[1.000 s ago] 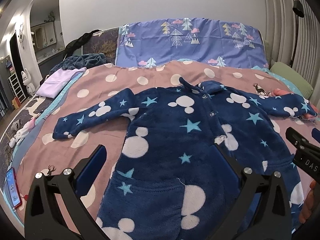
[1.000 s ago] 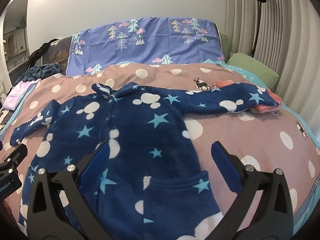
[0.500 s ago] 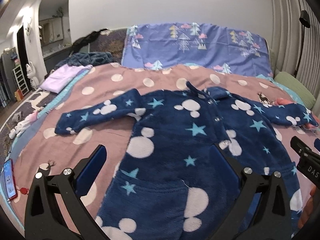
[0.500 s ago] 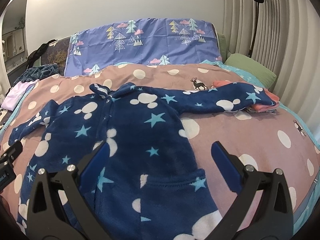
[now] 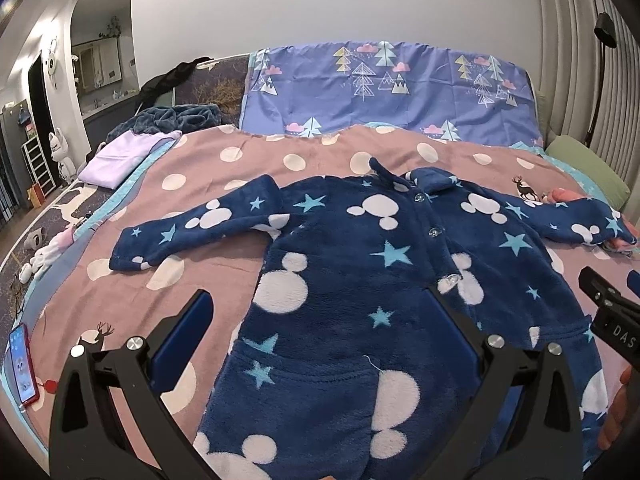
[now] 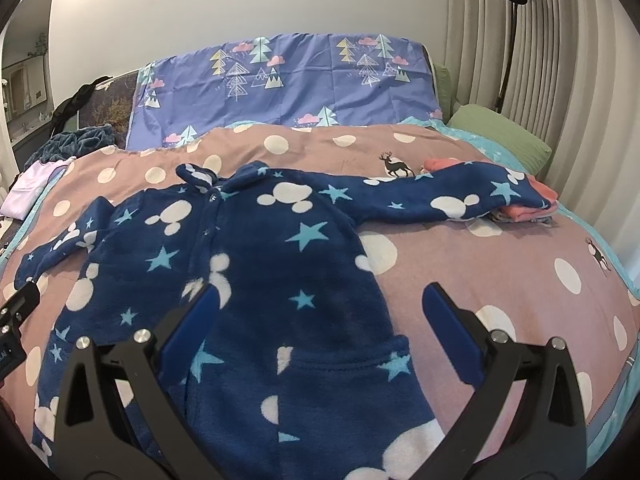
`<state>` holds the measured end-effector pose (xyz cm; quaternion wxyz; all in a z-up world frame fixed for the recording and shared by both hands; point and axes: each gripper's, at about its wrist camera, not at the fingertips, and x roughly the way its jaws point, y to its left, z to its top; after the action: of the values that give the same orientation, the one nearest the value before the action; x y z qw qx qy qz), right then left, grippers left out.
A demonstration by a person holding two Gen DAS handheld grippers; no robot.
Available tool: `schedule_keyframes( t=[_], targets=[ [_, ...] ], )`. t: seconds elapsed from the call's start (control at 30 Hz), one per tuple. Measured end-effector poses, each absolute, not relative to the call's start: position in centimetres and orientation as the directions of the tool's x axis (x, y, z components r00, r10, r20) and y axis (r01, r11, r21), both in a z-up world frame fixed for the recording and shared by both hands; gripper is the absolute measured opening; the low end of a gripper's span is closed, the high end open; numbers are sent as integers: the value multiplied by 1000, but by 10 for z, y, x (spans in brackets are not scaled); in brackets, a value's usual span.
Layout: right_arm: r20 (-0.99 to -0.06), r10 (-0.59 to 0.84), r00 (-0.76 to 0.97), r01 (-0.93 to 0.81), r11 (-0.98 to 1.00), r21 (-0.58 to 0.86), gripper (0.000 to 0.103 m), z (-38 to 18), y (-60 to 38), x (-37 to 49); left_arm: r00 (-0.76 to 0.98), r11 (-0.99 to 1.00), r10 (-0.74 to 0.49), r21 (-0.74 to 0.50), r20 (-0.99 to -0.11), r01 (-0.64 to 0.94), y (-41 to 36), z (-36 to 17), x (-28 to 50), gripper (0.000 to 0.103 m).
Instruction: Fold small clothes
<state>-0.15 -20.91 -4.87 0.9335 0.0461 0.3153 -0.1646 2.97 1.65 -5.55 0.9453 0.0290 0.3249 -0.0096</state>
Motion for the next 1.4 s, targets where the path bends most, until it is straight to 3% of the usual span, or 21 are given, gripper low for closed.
schedule_keyframes(
  t=[1.4],
  targets=[
    [-547,-276,791,303,952,-42,101,-27,-189,0,792,995,-53,32,-608,91,17,-41,28,102]
  ],
)
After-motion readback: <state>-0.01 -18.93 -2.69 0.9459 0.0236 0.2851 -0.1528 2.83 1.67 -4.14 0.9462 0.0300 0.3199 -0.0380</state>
